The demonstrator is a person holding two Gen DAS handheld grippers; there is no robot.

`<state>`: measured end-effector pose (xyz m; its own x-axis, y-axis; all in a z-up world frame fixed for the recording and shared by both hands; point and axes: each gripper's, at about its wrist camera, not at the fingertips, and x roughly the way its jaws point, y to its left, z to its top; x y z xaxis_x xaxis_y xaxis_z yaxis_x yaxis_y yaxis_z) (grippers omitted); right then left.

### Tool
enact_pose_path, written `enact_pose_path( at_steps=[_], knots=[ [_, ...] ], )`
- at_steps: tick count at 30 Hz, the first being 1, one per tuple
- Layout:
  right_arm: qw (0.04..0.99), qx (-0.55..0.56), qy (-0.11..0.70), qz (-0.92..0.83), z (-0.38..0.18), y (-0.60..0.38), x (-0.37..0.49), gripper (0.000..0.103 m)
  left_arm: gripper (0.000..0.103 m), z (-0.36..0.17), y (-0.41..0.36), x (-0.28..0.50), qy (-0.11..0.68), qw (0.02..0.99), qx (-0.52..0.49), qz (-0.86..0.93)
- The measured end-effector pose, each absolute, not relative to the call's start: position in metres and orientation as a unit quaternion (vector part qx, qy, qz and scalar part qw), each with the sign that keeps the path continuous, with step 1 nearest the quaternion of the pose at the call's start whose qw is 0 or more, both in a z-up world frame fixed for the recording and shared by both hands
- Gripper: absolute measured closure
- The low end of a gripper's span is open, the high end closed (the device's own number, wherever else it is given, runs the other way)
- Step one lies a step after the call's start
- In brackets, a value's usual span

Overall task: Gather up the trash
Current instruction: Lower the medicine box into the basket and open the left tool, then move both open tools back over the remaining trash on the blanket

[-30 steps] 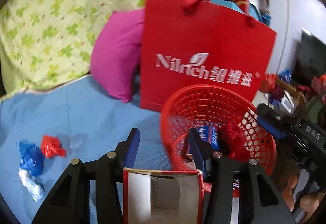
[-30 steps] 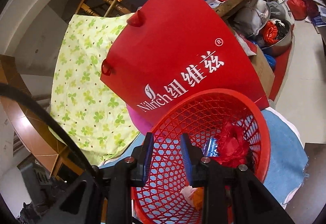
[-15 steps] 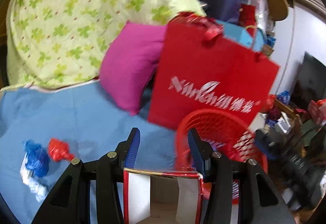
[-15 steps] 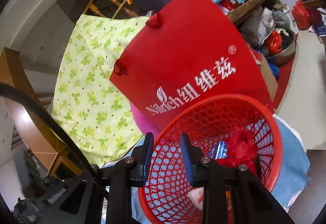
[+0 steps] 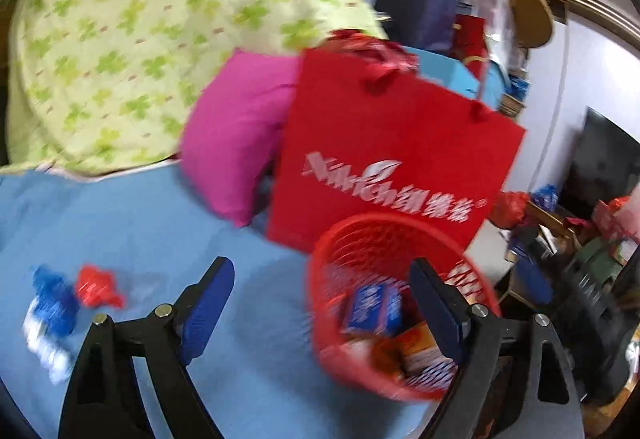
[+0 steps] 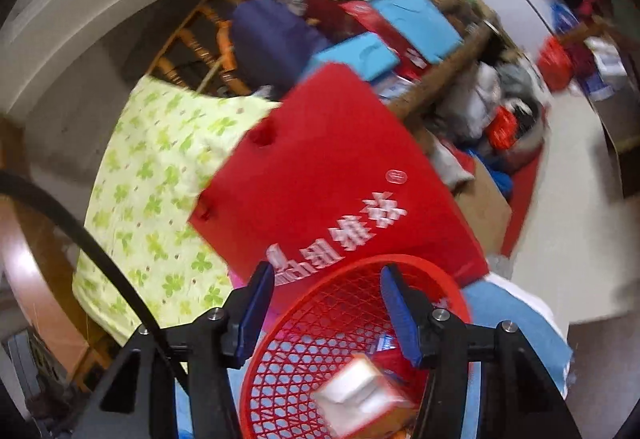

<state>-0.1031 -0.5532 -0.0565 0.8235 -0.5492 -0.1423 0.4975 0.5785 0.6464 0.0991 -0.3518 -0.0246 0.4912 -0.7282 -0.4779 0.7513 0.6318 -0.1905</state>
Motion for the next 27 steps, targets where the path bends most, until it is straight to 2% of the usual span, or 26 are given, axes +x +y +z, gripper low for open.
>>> enact_pose_path(
  at_steps=[7,12,18,27],
  knots=[
    [0.950,0.202,-0.034,-0.234,-0.028,-0.472,-0.065,0.043,0.014,-0.074,-0.238,0.110,0.286,0.901,0.060,-0.320],
    [0.974,0.145,-0.013,-0.173,-0.024,-0.417,-0.031,0.042,0.014,-0.110,-0.151,0.122,0.316,0.918,0.077,-0.228],
    [0.980,0.165,0.073,-0.084,-0.041,-0.375,0.027,0.040,0.014,-0.132,-0.073,0.138,0.345,0.925,0.039,-0.154],
    [0.949,0.213,0.232,0.013,-0.095,-0.336,0.110,0.040,0.014,-0.155,-0.022,0.150,0.364,0.925,-0.002,-0.112]
  ],
)
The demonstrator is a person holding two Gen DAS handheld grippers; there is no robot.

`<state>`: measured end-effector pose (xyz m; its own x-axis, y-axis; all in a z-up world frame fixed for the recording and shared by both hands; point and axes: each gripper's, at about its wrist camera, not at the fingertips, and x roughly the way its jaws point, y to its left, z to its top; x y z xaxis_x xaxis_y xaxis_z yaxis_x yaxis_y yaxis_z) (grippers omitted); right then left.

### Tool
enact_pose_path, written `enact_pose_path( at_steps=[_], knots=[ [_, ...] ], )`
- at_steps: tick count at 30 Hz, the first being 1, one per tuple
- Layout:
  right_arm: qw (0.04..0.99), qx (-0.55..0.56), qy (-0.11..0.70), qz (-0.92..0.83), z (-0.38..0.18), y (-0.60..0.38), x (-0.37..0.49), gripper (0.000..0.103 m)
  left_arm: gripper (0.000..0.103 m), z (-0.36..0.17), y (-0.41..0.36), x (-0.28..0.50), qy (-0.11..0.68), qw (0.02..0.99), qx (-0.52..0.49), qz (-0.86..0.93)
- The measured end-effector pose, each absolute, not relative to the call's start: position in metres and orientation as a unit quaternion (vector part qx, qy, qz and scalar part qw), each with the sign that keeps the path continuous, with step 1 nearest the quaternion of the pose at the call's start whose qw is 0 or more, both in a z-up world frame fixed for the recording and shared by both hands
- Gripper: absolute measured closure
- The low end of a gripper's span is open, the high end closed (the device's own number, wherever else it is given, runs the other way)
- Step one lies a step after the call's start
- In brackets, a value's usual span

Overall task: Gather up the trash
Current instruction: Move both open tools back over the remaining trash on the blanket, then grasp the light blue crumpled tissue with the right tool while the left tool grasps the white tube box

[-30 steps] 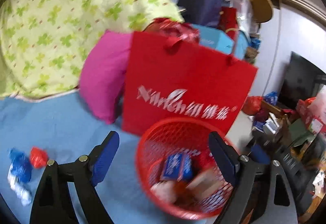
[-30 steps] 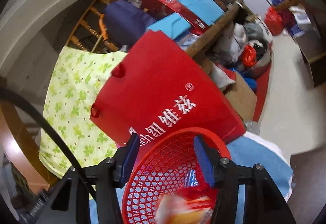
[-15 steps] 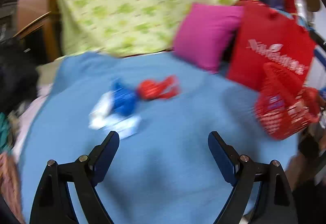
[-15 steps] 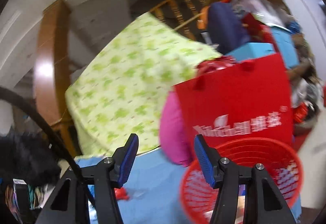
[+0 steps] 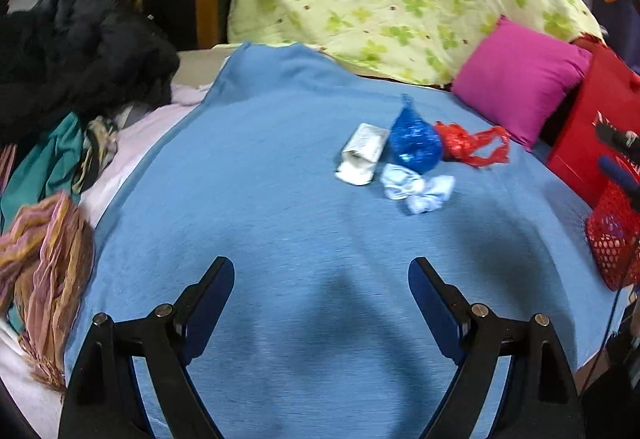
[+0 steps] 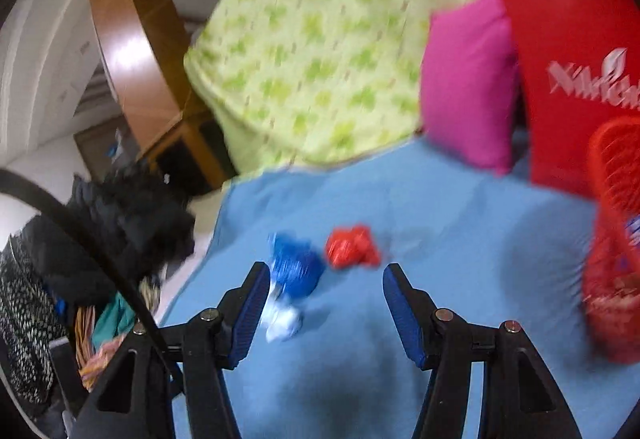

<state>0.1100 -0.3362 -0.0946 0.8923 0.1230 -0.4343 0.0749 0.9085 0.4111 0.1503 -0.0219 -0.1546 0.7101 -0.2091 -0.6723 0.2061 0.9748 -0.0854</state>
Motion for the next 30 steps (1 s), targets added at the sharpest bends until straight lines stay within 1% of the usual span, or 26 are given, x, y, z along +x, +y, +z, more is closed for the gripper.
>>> enact_pose_path(
  at_steps=[5,14,21,23,25,27,29,30],
  knots=[
    [0.925,0.224,0.303,0.053,-0.126,-0.310,0.150,0.040,0.014,-0.161,-0.009,0.160,0.373,0.922,-0.019,-0.104],
    [0.902,0.213,0.369,0.074,-0.167,-0.270,0.211,0.040,0.014,-0.174,0.008,0.172,0.392,0.915,-0.031,-0.093],
    [0.878,0.243,0.407,0.067,-0.199,-0.263,0.253,0.041,0.014,-0.172,0.015,0.178,0.391,0.915,-0.030,-0.098],
    [0.871,0.253,0.415,0.072,-0.206,-0.259,0.261,0.044,0.014,-0.171,0.016,0.181,0.390,0.915,-0.028,-0.098],
    [0.870,0.246,0.422,0.074,-0.209,-0.253,0.267,0.056,0.014,-0.170,0.017,0.185,0.391,0.915,-0.028,-0.098],
    [0.871,0.231,0.427,0.076,-0.211,-0.247,0.271,0.066,0.014,-0.169,0.017,0.191,0.390,0.915,-0.026,-0.098],
    [0.871,0.226,0.431,0.069,-0.211,-0.246,0.271,0.071,0.014,-0.168,0.014,0.198,0.390,0.915,-0.020,-0.100],
    [0.870,0.225,0.433,0.069,-0.210,-0.247,0.269,0.073,0.014,-0.167,0.011,0.202,0.389,0.915,-0.017,-0.102]
  ],
)
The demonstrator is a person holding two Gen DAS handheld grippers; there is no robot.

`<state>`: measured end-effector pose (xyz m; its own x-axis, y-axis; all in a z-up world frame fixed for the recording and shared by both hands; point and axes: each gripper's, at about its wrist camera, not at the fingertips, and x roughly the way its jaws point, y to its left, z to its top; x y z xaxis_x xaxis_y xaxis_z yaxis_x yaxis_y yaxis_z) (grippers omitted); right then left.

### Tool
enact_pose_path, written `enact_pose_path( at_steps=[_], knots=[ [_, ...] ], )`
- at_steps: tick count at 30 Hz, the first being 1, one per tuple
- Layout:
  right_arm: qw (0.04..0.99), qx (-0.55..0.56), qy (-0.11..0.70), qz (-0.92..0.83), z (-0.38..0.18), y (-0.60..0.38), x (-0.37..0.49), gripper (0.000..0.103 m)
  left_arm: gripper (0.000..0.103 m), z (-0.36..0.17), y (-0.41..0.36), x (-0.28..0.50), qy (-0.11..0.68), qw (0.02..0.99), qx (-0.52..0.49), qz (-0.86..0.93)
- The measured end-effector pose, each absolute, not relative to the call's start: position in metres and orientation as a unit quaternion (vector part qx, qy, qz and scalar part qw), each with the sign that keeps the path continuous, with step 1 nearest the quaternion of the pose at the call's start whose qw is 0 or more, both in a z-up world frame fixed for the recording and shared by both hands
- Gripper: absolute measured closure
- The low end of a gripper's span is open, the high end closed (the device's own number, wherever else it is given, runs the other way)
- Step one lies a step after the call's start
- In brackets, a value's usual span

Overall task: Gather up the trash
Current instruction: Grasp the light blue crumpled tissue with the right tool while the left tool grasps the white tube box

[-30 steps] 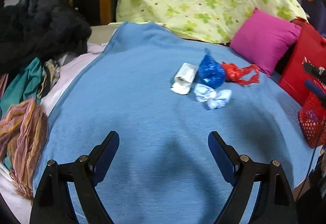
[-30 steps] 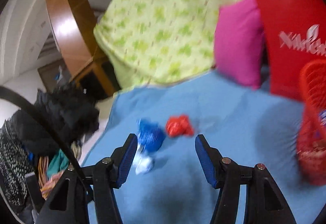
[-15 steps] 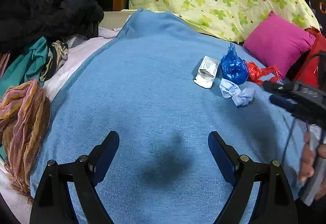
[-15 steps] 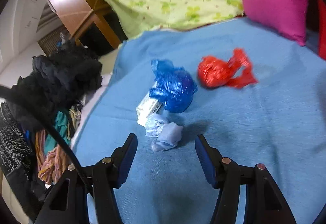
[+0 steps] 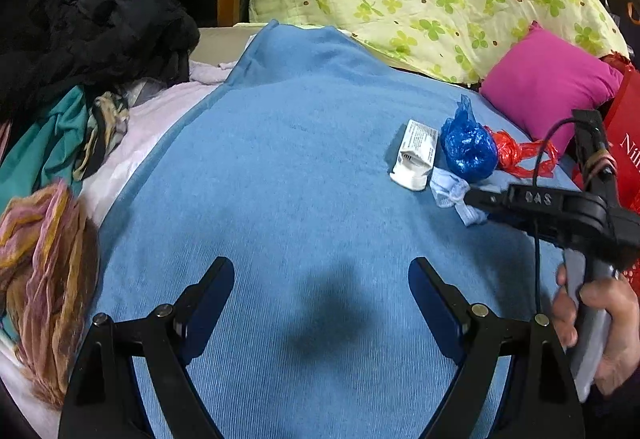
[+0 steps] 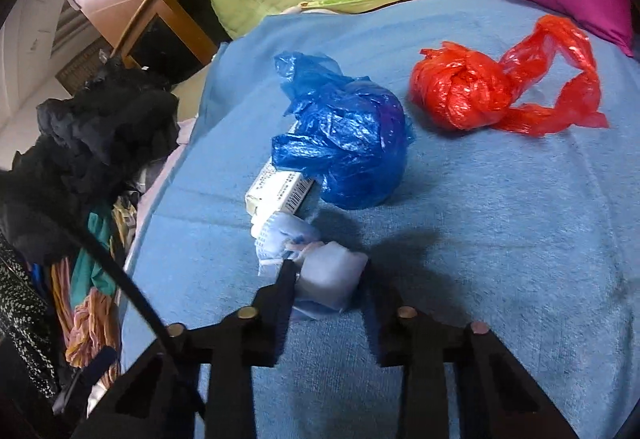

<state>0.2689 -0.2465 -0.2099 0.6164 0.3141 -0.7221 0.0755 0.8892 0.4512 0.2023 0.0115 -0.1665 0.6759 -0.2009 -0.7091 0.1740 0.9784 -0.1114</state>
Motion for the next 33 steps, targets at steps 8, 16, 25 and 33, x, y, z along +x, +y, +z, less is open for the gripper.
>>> enact_pose_path(
  at_steps=[8,16,25,33],
  knots=[
    [0.877,0.221,0.424,0.044,-0.192,-0.283,0.244,0.074,0.014,-0.160,-0.036,0.263,0.394,0.908,0.005,-0.144],
    [0.879,0.250,0.405,0.018,-0.180,-0.339,0.219,0.074,0.014,-0.181,-0.098,0.330,0.434,0.884,0.043,-0.169],
    [0.880,0.263,0.394,0.019,-0.176,-0.356,0.211,0.074,0.055,-0.202,-0.117,0.363,0.464,0.869,0.052,-0.166],
    [0.890,0.254,0.378,0.028,-0.164,-0.350,0.205,0.074,0.056,-0.184,-0.087,0.323,0.449,0.881,0.030,-0.143]
  ],
)
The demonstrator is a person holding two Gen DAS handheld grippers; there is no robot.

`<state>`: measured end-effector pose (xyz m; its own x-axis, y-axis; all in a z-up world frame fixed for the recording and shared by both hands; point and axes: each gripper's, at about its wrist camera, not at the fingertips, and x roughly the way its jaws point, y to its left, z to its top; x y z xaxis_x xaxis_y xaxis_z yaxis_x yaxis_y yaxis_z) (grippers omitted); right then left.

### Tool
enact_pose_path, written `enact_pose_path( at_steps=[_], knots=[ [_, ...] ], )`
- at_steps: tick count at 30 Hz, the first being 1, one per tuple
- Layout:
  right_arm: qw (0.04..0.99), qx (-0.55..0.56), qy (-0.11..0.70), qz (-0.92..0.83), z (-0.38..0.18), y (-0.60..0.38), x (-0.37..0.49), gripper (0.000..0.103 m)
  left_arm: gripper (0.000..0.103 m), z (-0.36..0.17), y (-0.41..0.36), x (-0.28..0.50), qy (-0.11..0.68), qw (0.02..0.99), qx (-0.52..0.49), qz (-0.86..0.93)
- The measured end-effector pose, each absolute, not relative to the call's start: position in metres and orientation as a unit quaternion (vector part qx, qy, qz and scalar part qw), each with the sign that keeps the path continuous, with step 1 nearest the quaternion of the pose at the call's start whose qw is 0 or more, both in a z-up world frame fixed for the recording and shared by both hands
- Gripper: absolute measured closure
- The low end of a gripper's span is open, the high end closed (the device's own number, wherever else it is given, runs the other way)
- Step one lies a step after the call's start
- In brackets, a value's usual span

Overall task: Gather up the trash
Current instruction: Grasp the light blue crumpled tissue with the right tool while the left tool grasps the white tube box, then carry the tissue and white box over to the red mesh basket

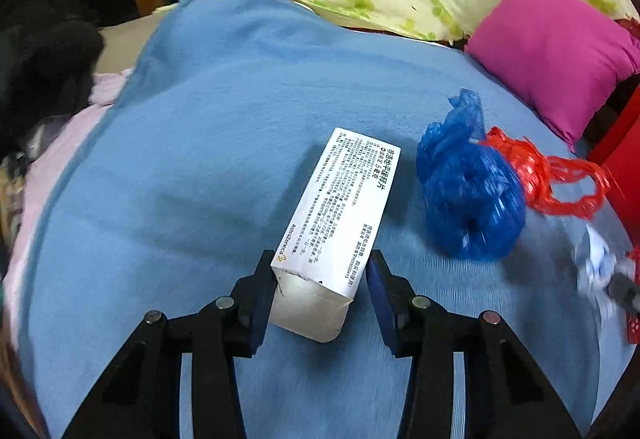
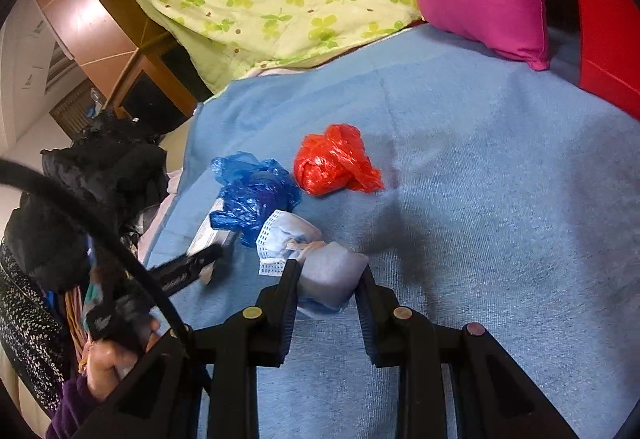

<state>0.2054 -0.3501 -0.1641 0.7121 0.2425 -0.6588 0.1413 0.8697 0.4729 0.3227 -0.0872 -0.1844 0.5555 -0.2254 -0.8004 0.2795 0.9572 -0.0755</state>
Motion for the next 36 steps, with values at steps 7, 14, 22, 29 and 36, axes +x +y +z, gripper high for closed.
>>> enact_pose_path(
  at_steps=[7,14,22,29,36],
  knots=[
    [0.898,0.250,0.361,0.028,-0.151,-0.351,0.188,0.074,0.056,-0.157,-0.056,0.256,0.428,0.897,0.013,-0.113],
    [0.908,0.242,0.340,0.023,-0.137,-0.353,0.160,0.074,0.056,-0.131,-0.057,0.200,0.400,0.910,0.017,-0.108],
    [0.922,0.240,0.302,0.004,-0.119,-0.368,0.126,0.074,0.056,-0.101,-0.073,0.154,0.367,0.921,0.025,-0.131],
    [0.930,0.251,0.268,-0.007,-0.108,-0.377,0.096,0.074,0.056,-0.076,-0.086,0.122,0.339,0.929,0.037,-0.145],
    [0.942,0.237,0.238,-0.005,-0.097,-0.369,0.066,0.074,0.056,-0.064,-0.103,0.104,0.323,0.931,0.049,-0.163]
  ],
)
